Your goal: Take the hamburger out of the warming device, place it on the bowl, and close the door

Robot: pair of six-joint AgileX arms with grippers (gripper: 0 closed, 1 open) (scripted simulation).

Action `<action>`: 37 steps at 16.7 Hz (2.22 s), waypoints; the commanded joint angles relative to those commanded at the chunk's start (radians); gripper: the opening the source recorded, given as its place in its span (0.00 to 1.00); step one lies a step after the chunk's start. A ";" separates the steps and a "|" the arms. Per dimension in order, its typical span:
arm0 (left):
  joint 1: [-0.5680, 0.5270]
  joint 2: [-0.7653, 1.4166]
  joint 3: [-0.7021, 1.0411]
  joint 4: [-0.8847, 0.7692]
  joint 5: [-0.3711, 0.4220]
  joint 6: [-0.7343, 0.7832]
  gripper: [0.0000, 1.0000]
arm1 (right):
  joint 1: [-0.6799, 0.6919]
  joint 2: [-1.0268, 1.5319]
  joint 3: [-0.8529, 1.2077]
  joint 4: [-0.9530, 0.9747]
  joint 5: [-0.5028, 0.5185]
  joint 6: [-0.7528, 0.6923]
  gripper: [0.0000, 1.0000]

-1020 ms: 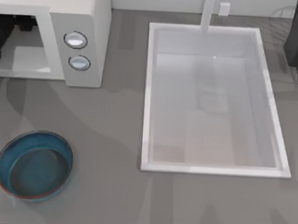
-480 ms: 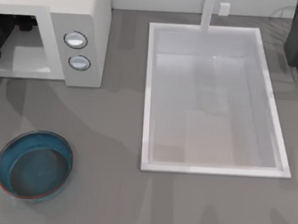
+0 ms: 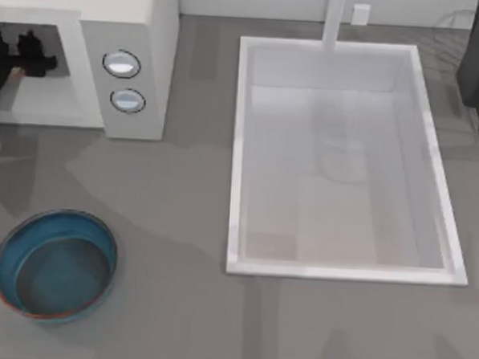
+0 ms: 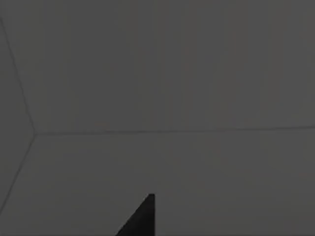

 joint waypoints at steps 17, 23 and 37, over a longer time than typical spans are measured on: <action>0.055 -0.277 -0.666 0.389 0.054 0.019 0.00 | 0.000 0.000 0.000 0.000 0.000 0.000 1.00; 0.055 -0.473 -0.660 0.184 0.051 0.020 0.00 | 0.000 0.000 0.000 0.000 0.000 0.000 1.00; -0.010 -0.664 -0.699 0.009 -0.019 -0.009 0.00 | 0.000 0.000 0.000 0.000 0.000 0.000 1.00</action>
